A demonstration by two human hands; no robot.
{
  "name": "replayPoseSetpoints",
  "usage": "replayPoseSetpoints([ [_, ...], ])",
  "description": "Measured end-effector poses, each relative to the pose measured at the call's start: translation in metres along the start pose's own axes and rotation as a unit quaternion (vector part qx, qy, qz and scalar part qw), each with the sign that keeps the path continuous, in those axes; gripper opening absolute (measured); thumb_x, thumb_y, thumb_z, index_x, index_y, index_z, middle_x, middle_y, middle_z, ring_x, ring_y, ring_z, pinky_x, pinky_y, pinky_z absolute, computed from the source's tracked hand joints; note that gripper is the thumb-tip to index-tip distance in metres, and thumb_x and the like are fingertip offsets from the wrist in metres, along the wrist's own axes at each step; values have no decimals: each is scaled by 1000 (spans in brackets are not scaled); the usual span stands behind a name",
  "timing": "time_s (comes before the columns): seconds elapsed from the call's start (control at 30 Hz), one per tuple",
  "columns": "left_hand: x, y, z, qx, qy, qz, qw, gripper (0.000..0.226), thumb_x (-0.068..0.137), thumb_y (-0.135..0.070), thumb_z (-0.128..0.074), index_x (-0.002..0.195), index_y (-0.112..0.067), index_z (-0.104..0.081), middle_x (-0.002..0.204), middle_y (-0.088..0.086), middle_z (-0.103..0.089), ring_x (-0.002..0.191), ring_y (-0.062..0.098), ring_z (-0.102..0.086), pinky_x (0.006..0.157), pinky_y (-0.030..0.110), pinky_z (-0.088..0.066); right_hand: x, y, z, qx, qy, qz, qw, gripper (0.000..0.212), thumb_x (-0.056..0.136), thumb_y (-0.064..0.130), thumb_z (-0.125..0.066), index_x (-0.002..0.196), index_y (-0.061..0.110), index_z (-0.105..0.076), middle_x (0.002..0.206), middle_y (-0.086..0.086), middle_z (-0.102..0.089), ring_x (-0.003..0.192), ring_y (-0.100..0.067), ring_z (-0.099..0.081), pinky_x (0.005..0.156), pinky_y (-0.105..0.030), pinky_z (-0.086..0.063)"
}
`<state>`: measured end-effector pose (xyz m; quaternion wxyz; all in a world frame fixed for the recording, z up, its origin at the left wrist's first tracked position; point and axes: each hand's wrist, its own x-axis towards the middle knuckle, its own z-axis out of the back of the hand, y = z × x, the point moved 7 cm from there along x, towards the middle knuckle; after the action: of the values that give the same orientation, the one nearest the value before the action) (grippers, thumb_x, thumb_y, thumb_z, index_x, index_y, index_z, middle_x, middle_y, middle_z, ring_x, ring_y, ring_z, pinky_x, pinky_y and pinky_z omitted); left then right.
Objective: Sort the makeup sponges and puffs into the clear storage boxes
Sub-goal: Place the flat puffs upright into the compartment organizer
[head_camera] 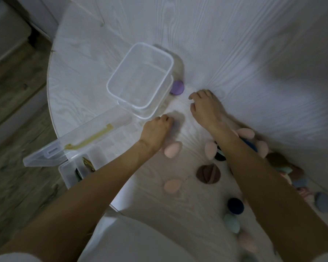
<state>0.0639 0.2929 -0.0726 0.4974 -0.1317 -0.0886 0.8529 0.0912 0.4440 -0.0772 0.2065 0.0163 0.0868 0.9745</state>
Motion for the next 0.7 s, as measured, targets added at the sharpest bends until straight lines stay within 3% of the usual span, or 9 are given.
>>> replayPoseSetpoints([
  [0.07, -3, -1, 2, -19, -8, -17, 1000, 23, 73, 2, -67, 95, -1, -64, 85, 17, -64, 67, 36, -62, 48, 35, -44, 13, 8, 0, 39, 18, 20, 999, 38, 88, 11, -52, 126, 7, -52, 127, -12, -54, 120, -29, -46, 99, -35, -35],
  [0.2, -8, -2, 10, -34, -46, -26, 998, 27, 65, 1, -73, 92, -4, -67, 72, 13, -65, 57, 33, -61, 43, 30, -42, 43, 32, -15, 30, 73, 48, 996, 57, 91, 22, -54, 142, 6, -32, 146, -8, -39, 133, -25, -36, 111, -31, -25],
  [0.3, -15, 0, 21, -52, -93, -26, 994, 34, 62, 5, -71, 94, -5, -68, 72, 12, -67, 58, 31, -62, 42, 29, -44, 56, 34, -23, -14, 63, 18, 998, 51, 89, 31, -57, 131, 4, -45, 128, -14, -54, 118, -30, -47, 98, -36, -36],
  [0.37, -22, 1, 29, -71, -125, -37, 989, 34, 66, 5, -64, 98, -7, -68, 76, 10, -68, 61, 30, -63, 44, 29, -45, 57, 36, -16, -42, 4, 24, 999, 29, 83, 25, -61, 101, 3, -64, 97, -17, -67, 92, -31, -61, 73, -36, -50],
  [0.43, -33, 1, 38, -89, -151, -48, 983, 31, 73, -2, -55, 101, -9, -67, 81, 7, -68, 65, 27, -63, 47, 28, -46, 51, 35, -9, -84, -13, 11, 996, 20, 75, 22, -60, 65, 8, -69, 58, -11, -66, 54, -26, -63, 46, -26, -47],
  [0.47, -40, 2, 43, -99, -163, -50, 981, 30, 77, -5, -52, 103, -10, -66, 84, 6, -68, 69, 26, -63, 49, 29, -47, 46, 32, -3, -95, -23, -5, 995, 21, 72, 22, -61, 57, 9, -67, 50, -9, -61, 44, -25, -59, 43, -23, -44],
  [0.5, -47, 4, 47, -109, -173, -50, 978, 29, 80, -7, -50, 104, -11, -66, 87, 4, -68, 72, 24, -63, 52, 30, -49, 37, 30, 1, -82, -22, -26, 996, 20, 72, 21, -65, 57, 8, -66, 50, -11, -60, 43, -26, -58, 44, -24, -43],
  [0.6, -73, 13, 60, -134, -218, -45, 966, 23, 86, -9, -53, 104, -12, -68, 93, 1, -69, 79, 20, -63, 63, 31, -51, -7, 27, 31, 21, -122, -64, 990, 16, 76, 16, -68, 67, 3, -64, 60, -16, -61, 52, -31, -57, 48, -24, -29],
  [0.7, -103, 31, 75, -146, -263, -32, 953, 19, 88, -7, -58, 101, -13, -70, 96, 1, -68, 83, 18, -63, 68, 30, -51, -60, 37, 50, 163, -171, -93, 967, 14, 86, 17, -58, 85, 6, -67, 78, -11, -66, 68, -26, -60, 54, -28, -39],
])
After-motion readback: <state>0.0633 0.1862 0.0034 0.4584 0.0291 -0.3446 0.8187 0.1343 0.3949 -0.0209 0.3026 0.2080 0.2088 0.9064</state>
